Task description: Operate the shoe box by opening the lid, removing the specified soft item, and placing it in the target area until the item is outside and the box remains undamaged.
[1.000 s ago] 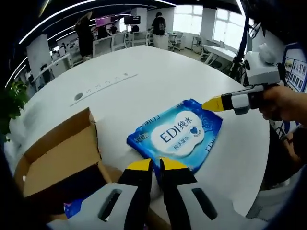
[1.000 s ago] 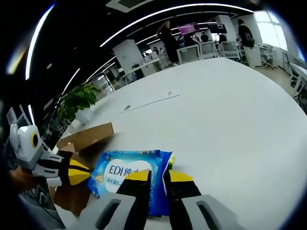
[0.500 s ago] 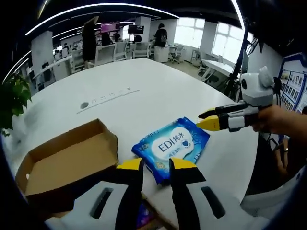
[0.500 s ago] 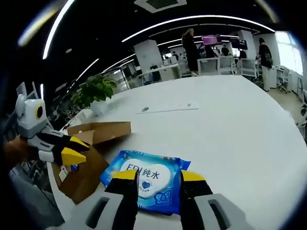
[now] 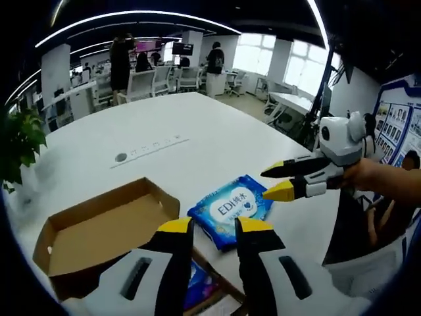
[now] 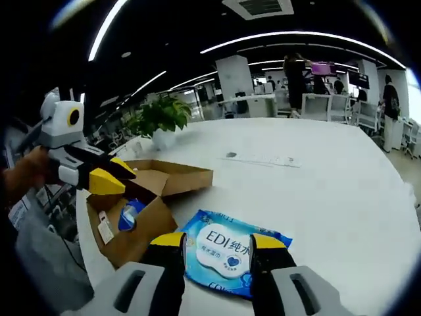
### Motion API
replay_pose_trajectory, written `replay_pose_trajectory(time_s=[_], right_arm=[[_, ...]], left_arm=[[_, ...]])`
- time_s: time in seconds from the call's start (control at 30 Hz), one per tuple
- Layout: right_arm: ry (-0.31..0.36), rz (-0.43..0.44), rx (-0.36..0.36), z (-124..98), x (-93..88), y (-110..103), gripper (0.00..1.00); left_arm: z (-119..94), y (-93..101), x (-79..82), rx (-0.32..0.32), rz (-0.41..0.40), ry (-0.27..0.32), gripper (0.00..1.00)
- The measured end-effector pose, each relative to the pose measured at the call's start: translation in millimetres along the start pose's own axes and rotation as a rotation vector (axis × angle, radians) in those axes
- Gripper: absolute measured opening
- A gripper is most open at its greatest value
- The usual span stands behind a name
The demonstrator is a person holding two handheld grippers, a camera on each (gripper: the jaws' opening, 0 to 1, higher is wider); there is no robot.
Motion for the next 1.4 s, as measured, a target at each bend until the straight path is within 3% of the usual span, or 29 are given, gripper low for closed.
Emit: replay_pose_trajectory(time_s=[0.1, 0.33, 0.43, 0.7, 0.87, 1.4], right_arm=[[-0.007, -0.036, 0.025, 0.8, 5.6, -9.1, 0.36], [0.009, -0.095, 0.113, 5.3, 19.6, -43.0, 0.36], [0.008, -0.128, 0.159, 9.5, 25.3, -59.3, 0.36], [-0.012, -0.196, 0.214, 21.8, 33.6, -86.8, 0.37], [-0.034, -0.241, 0.243, 31.8, 35.7, -99.3, 0.38], [-0.153, -0.383, 0.287, 77.0, 22.9, -117.0, 0.35]], left_arm=[[-7.1, -2.4, -1.9, -0.006, 0.012, -0.006, 0.31], [-30.2, -8.2, -9.4, -0.044, 0.024, 0.006, 0.3], [-36.4, -10.1, -14.5, -0.12, 0.025, 0.035, 0.3], [-51.2, -26.0, -29.7, -0.1, 0.047, 0.055, 0.35], [-54.8, -36.0, -44.3, -0.095, 0.078, 0.017, 0.36], [-33.0, -39.6, -71.2, -0.219, 0.176, -0.109, 0.38]])
Point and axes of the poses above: the point that each gripper's makers call its tool centre point, and the gripper's own axes: z roughly forward along the fingers, y roughly to its right, x roughly out of its top, the point moved 10 cm from there along -z, roughly backward along the fingers, and after that the axes turned 14 degrees about z, right-handed, at the moved point
